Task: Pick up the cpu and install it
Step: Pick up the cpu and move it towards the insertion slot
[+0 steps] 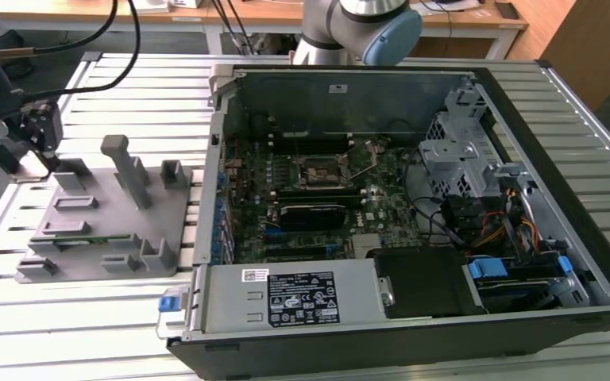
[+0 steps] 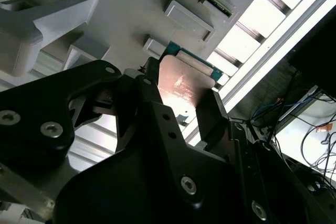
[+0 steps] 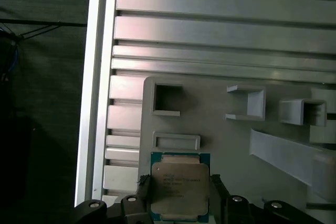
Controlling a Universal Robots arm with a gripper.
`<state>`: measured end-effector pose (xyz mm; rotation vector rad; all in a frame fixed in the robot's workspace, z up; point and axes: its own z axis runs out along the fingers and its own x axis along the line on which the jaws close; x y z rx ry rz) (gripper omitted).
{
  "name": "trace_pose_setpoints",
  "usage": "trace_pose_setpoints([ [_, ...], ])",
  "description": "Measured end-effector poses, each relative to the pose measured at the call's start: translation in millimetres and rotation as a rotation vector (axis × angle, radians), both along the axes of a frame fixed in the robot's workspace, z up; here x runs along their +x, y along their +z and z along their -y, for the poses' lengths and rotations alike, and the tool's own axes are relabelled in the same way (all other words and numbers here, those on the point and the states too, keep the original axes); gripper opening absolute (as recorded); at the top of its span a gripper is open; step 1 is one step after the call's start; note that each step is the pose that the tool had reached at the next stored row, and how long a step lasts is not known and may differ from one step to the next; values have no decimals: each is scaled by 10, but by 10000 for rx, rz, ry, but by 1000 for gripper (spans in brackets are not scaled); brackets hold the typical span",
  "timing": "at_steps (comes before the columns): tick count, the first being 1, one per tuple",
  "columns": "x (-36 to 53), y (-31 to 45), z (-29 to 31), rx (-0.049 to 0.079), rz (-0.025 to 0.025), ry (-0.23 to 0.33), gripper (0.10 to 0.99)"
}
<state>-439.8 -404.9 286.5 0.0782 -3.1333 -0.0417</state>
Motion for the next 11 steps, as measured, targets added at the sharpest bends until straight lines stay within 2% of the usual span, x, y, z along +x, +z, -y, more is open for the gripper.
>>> trace_pose_setpoints([
  [11,0,125,-15,0,12,0,525],
])
